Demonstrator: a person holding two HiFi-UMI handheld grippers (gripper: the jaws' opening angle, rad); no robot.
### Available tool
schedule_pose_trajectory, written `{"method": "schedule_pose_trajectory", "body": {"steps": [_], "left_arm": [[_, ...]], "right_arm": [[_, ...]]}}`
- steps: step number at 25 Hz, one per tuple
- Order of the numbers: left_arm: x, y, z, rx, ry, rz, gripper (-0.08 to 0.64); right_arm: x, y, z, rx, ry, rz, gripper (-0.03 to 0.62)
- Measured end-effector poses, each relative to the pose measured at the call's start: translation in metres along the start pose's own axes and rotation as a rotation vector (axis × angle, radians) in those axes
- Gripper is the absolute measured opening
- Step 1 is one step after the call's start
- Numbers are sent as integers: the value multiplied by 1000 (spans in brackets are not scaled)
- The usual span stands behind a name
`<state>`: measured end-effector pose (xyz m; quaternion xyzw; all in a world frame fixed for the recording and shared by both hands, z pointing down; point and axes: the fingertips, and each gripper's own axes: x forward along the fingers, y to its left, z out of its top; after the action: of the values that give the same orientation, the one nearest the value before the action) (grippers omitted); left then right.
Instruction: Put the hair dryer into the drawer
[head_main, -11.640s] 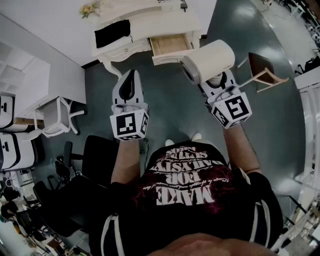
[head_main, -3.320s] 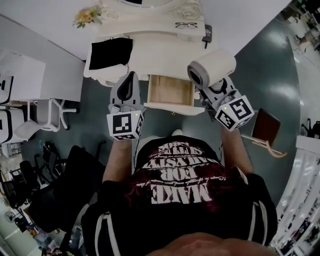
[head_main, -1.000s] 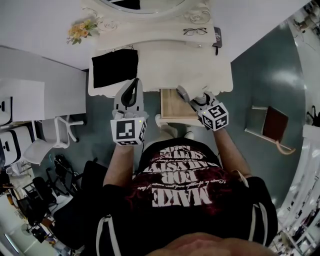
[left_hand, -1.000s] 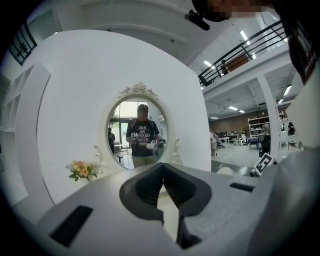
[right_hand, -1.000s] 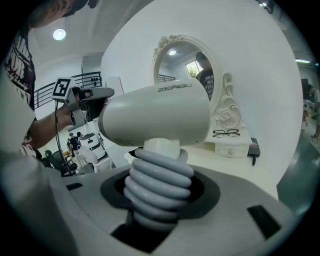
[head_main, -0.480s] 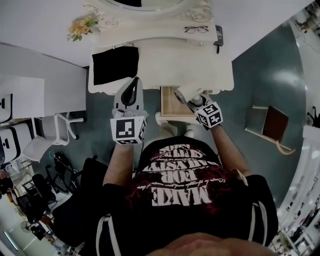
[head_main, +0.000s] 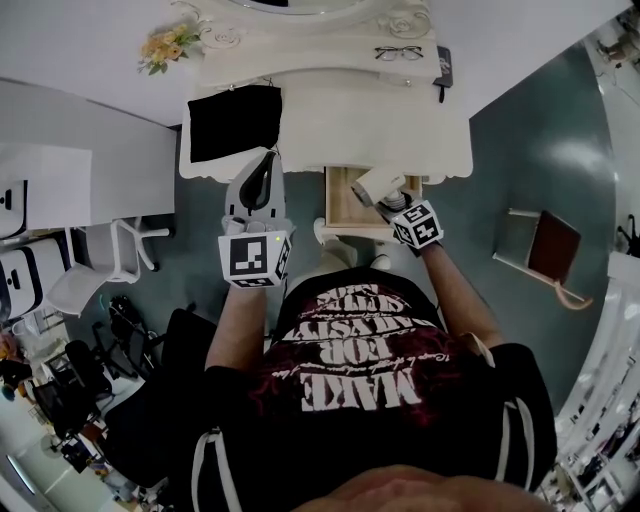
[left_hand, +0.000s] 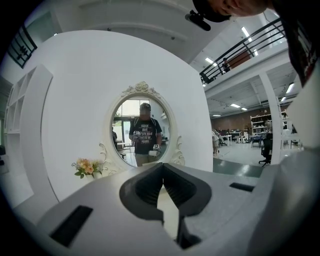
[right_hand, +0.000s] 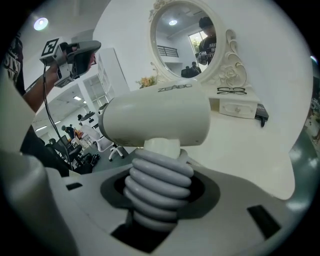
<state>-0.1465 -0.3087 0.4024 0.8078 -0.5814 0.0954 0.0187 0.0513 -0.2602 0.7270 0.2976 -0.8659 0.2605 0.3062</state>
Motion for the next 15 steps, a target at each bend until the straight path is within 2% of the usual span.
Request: {"method": "schedule_pose_trajectory", "body": {"steps": [15], "left_arm": [[-14,6,-10,4,20,23,5]], "right_arm": [[27,8,-38,-31,138,48,202]]}}
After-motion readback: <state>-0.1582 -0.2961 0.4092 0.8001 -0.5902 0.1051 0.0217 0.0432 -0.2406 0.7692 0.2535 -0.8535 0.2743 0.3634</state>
